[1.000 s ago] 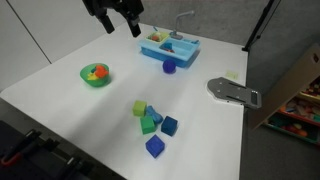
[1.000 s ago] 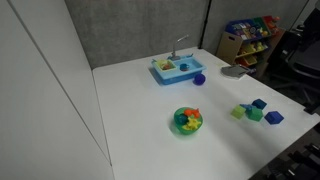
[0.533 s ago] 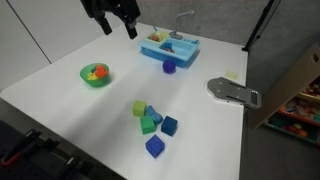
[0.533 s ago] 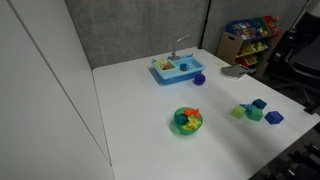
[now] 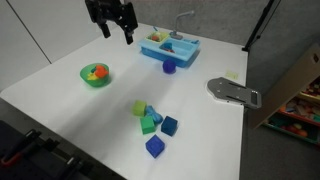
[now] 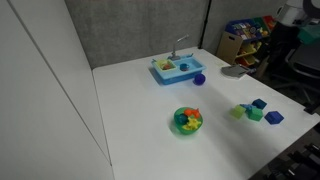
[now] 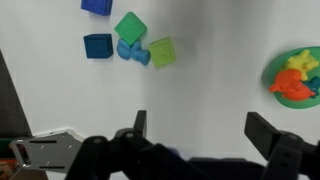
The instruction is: Put the yellow block in the green bowl
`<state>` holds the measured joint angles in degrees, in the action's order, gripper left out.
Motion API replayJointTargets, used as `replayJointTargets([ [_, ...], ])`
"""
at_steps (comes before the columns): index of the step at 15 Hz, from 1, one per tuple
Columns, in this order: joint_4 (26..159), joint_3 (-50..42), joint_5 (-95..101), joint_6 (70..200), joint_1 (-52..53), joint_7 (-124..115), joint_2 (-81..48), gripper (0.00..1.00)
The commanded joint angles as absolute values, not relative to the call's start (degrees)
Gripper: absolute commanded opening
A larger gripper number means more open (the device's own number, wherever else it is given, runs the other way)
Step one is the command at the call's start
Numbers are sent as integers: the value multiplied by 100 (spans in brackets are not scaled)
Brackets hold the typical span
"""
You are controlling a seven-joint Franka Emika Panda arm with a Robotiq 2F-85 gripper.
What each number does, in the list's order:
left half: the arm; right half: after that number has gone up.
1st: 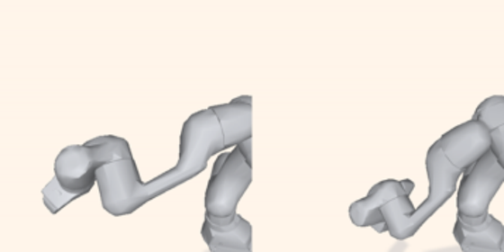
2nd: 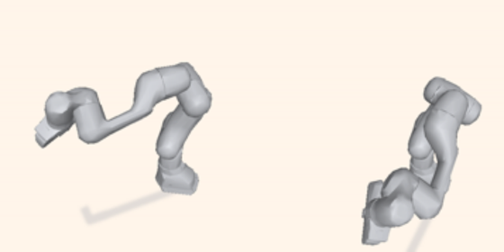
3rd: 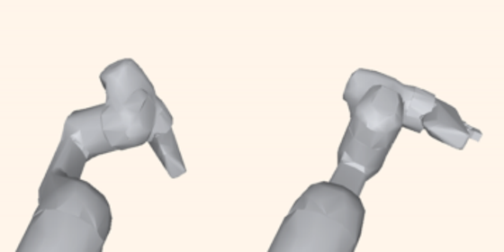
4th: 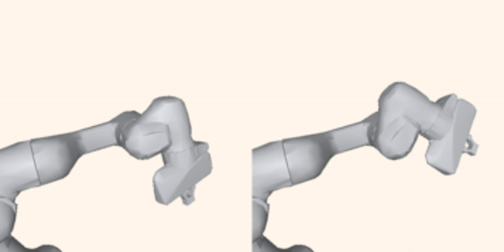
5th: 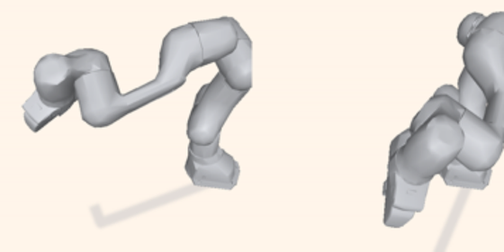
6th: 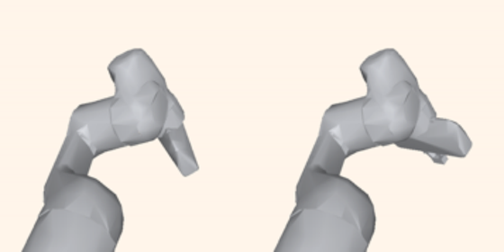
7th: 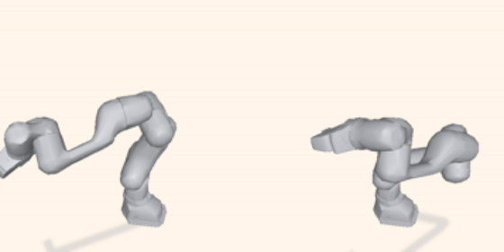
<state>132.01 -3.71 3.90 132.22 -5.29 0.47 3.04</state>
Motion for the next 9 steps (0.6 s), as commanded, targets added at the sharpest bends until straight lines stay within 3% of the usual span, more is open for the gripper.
replayJointTargets([
  [1, 12597, -386, -128, 12792, -448, 641, -465, 100],
  [9, 11954, -407, 103, 12617, -464, 538, -1730, 100],
])
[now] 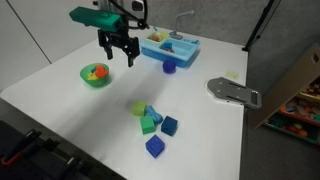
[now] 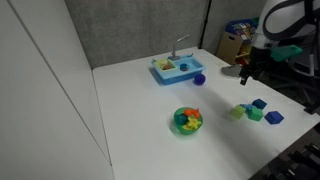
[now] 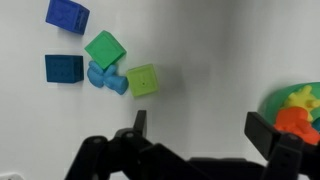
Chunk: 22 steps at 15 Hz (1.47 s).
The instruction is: Put the yellow block in the green bowl
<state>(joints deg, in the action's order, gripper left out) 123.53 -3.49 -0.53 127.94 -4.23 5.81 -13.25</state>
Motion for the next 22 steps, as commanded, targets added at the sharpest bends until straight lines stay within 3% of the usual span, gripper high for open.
replayJointTargets([
  [1, 11876, -431, 132, 12602, -482, 546, -1861, 100],
  [12, 11506, -529, 463, 13006, -713, 888, -2936, 100],
  [22, 11835, -490, 546, 13473, -744, 950, -2987, 100],
])
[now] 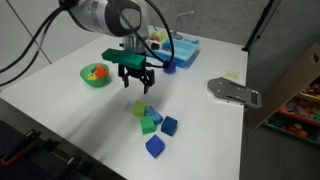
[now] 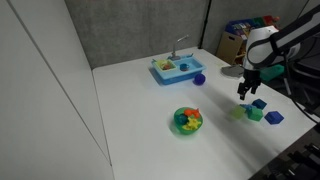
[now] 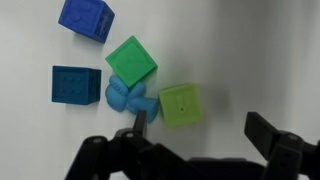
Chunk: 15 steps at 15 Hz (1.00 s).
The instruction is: Put the yellow block in the green bowl
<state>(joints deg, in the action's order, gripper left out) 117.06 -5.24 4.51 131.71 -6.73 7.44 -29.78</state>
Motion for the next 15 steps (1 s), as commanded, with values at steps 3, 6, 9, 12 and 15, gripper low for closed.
replayJointTargets([
  [3, 11990, -398, 466, 13899, -866, 1345, -3053, 100],
  [6, 12121, -281, 434, 14366, -999, 1752, -3155, 100],
  [9, 12159, -189, 472, 14701, -1084, 2005, -3326, 100],
  [12, 12108, -150, 518, 14960, -1114, 2143, -3541, 100],
  [15, 12022, -104, 543, 15184, -1128, 2241, -3743, 100],
])
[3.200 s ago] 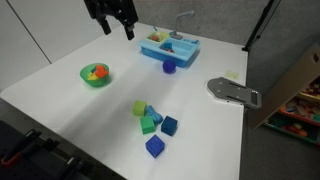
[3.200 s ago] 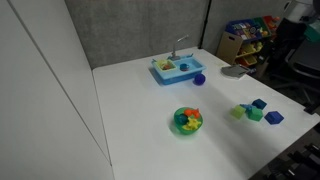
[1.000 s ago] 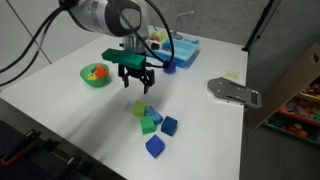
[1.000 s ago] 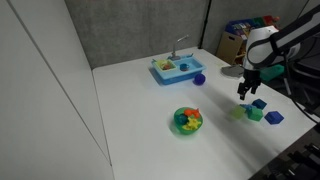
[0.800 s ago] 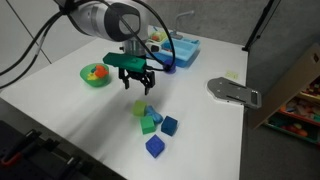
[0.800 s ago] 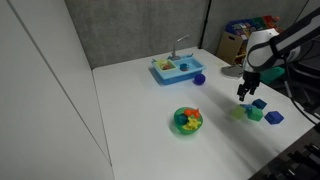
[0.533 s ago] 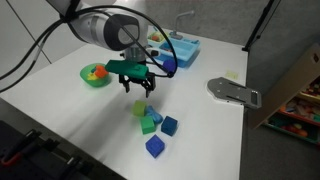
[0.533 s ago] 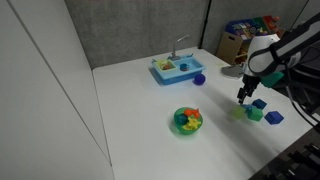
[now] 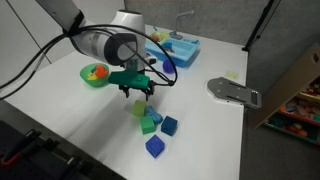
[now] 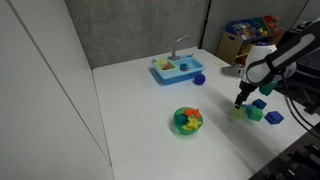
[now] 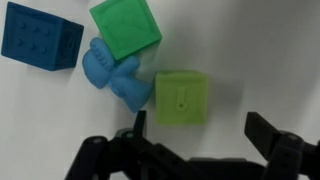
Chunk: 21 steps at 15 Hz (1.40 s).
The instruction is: Put the yellow block in the green bowl
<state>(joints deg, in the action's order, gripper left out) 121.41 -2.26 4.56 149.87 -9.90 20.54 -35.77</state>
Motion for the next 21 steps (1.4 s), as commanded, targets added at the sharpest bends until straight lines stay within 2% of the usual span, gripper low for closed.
replayJointTargets([
  [1, 11985, -110, 565, 15258, -1121, 2236, -3809, 100],
  [11, 11605, -130, 636, 15431, -1245, 2271, -4303, 100],
  [21, 11827, -161, 674, 15307, -1191, 2189, -4244, 100],
])
